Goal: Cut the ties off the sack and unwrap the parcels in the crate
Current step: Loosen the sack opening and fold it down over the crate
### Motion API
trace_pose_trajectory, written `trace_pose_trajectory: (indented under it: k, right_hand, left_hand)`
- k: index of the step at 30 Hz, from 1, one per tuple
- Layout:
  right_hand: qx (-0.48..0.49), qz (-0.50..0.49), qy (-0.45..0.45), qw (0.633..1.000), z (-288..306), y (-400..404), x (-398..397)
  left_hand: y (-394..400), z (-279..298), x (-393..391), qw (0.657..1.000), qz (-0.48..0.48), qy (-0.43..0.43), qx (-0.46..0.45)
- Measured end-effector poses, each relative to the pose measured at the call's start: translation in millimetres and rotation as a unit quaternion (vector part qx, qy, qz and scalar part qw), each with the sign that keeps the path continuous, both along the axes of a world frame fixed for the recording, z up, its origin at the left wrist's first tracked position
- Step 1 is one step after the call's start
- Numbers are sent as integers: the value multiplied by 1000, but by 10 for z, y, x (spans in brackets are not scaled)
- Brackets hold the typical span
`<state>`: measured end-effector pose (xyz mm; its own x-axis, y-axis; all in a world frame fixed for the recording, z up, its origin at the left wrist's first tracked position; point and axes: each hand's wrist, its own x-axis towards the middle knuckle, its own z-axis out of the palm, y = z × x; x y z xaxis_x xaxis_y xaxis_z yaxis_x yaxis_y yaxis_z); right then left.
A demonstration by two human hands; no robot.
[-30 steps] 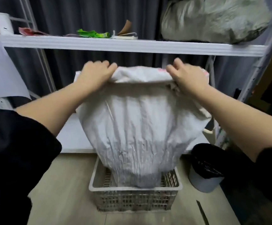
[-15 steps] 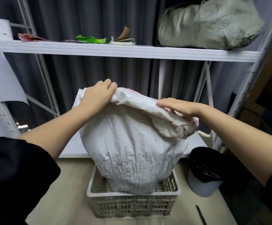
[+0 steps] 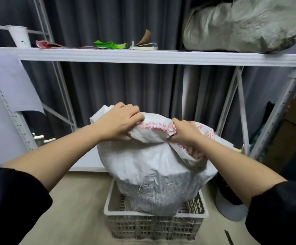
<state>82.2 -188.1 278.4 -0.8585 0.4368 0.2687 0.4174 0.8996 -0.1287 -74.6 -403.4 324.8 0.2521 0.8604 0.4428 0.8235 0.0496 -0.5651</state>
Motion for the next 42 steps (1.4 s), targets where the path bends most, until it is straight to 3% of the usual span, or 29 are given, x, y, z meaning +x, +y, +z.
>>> trace_pose_trajectory:
  k: [3,6,10,12,14,18,21,24,26,30,34,36,38,39,42]
  right_hand:
    - [36,-9,59,998,40,26,30]
    - [87,21,84,992,21,9,43]
    - [110,64,78,989,-3,19,105]
    - [88,70,85,990,28,-2,169]
    - [77,76,37,993,78,-22,239]
    - [-4,15,-199,980,175,118,435]
    - [-86,-28,-237,967,29,229,492]
    - [-133,-40,-194,971,-203,109,468]
    - [-52,-39,-151,986,-194,87,454]
    - [193,-53,26,979,379,231,432]
    - [269,-100,219,932,827,240,375]
    - [253,-98,194,943,756,204,397]
    - [260,-53,78,961,680,218,443]
    - [268,-40,54,961,742,243,457]
    - [300,-80,165,936,1113,237,432]
  left_hand:
    - [-98,-69,39,990,55,-111,-66]
    - [12,-77,81,950,97,-297,-32]
    - [228,-76,24,891,240,-358,-145]
    - [287,-154,26,876,290,-339,-182]
    - [332,-338,84,883,316,-292,-189]
    - [382,-665,111,910,316,-245,-107]
    - [439,-719,150,912,304,-274,-25]
    - [463,-668,223,888,293,-347,68]
    - [406,-566,238,886,282,-354,96]
    - [341,-11,160,925,263,-238,133]
    - [321,560,89,923,246,-156,252]
    - [286,459,132,930,260,-156,208]
    - [268,298,139,942,283,-160,79]
    - [267,339,105,945,286,-150,57]
    - [287,758,47,946,251,-111,173]
